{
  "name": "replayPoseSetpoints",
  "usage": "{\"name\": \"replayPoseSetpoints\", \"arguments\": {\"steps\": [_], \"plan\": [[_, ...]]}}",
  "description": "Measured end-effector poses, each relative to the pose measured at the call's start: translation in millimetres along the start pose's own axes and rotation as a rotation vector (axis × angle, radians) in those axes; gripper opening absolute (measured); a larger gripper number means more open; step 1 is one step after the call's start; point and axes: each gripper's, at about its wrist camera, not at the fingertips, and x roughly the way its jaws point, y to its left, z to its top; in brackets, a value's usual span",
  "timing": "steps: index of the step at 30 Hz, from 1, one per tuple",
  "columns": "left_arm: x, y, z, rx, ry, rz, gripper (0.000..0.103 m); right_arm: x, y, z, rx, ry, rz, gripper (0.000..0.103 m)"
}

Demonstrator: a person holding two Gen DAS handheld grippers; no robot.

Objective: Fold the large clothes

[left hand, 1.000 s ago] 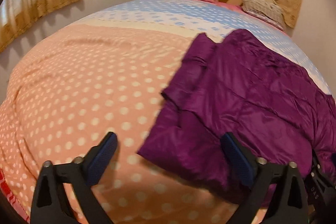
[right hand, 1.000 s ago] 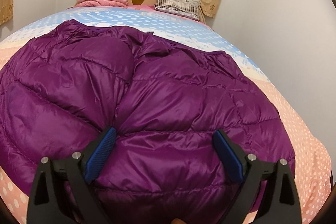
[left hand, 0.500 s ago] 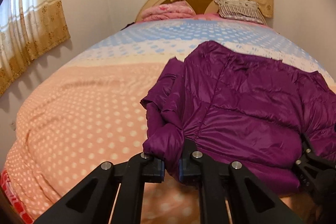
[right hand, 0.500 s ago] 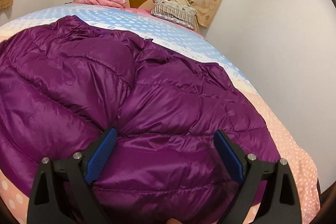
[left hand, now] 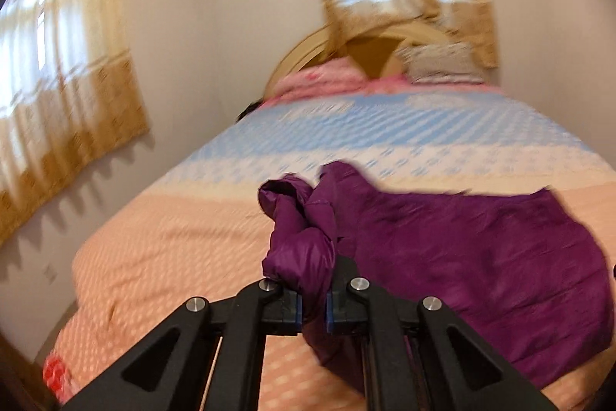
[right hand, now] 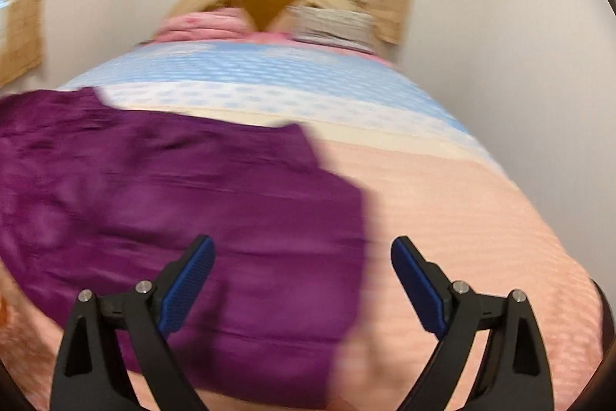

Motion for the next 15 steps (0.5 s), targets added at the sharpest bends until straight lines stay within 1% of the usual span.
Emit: {"name": "replayPoseSetpoints", "arguments": {"steps": [1, 2, 3, 4, 6, 8, 9, 10, 12, 14, 15], "plan": [[-6, -11, 5, 0.015, -0.017, -0.018, 0.007, 4, -31, -5, 0.035, 0.014, -0.058, 0.095], [-13, -28, 12, 0.036, -0.038, -0.053, 0.007, 6, -50, -8, 0.059, 0.027, -0.093, 0.095], [-20, -47, 17, 0.062, -0.054, -0.091, 0.007, 9, -77, -15, 0.090, 0.051, -0.134, 0.095], [-25, -64, 21, 0.084, -0.066, -0.111, 0.007, 10, -95, -21, 0.110, 0.067, -0.161, 0.095], [-38, -105, 27, 0.155, -0.102, -0.177, 0.007, 7, -134, -35, 0.147, 0.098, -0.233, 0.095], [-49, -145, 26, 0.247, -0.141, -0.217, 0.007, 1, -164, -45, 0.183, 0.114, -0.281, 0.095], [-51, -160, 24, 0.280, -0.151, -0.232, 0.007, -2, -180, -52, 0.211, 0.119, -0.306, 0.095], [-53, -181, 18, 0.322, -0.149, -0.263, 0.007, -6, -194, -59, 0.238, 0.121, -0.327, 0.095], [-55, -214, 6, 0.395, -0.131, -0.306, 0.007, -10, -215, -72, 0.280, 0.129, -0.357, 0.095], [-54, -244, -13, 0.474, -0.123, -0.337, 0.007, -14, -225, -82, 0.319, 0.125, -0.369, 0.095], [-51, -260, -25, 0.524, -0.106, -0.360, 0.007, -15, -229, -87, 0.336, 0.129, -0.370, 0.095]]}}
